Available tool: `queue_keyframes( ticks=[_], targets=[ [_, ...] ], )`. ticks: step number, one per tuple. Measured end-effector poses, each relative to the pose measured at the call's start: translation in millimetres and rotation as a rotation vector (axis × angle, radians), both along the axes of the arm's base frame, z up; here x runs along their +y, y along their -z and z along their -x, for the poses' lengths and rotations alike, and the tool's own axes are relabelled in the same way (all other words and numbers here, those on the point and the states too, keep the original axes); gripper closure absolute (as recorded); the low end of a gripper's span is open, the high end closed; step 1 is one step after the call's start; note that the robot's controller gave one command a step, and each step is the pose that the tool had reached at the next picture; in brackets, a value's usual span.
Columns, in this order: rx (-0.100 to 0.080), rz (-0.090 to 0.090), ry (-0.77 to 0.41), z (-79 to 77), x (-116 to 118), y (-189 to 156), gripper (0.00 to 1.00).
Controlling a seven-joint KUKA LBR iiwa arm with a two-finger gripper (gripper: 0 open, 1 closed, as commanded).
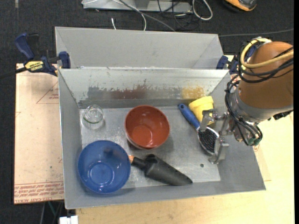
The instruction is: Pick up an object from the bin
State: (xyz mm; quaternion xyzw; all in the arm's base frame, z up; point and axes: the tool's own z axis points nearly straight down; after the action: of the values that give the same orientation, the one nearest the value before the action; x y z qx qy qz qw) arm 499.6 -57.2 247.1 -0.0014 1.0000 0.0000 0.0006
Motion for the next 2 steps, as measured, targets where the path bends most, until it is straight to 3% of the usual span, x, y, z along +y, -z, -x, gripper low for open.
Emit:
queue_keyframes(
  ticks=[1,2],
  targets=[
    [0.001,-0.003,0.000,-5.7,57,41,0.00],
    [-0.005,0.000,0.009,-15.9,51,44,0.00]
  ],
)
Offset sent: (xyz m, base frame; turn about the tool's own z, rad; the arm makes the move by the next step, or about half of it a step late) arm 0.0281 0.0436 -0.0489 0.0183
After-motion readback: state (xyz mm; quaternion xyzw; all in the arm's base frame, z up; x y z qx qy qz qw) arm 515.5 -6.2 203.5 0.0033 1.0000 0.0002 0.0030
